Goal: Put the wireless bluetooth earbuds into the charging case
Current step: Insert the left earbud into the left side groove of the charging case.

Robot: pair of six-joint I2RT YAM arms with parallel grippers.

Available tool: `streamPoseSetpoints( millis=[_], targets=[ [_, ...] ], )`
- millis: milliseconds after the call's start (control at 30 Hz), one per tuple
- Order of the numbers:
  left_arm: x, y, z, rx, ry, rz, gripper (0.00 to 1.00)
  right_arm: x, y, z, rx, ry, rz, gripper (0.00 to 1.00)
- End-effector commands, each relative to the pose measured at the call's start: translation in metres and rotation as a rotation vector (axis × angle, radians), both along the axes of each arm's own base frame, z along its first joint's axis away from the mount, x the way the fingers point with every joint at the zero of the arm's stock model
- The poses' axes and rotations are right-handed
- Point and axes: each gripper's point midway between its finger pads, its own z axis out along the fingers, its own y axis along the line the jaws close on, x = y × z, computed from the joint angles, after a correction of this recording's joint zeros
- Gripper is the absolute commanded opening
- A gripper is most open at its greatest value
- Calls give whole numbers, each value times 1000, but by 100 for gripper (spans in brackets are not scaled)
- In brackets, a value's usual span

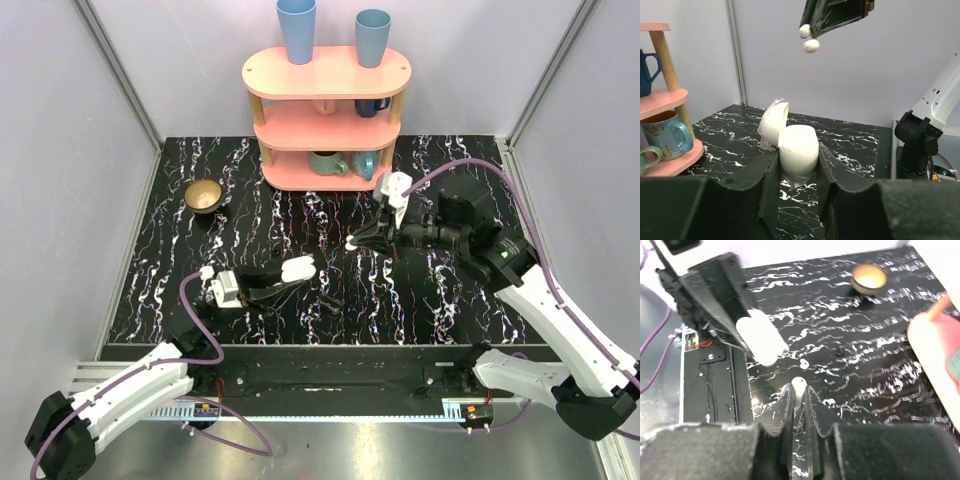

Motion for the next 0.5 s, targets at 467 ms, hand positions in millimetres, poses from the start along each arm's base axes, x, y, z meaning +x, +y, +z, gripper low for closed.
streamPoseSetpoints(
  millis=[467],
  targets=[
    [-13,-21,18,95,-26,-137,0,-43,62,-15,-336,-307,292,0]
  ],
)
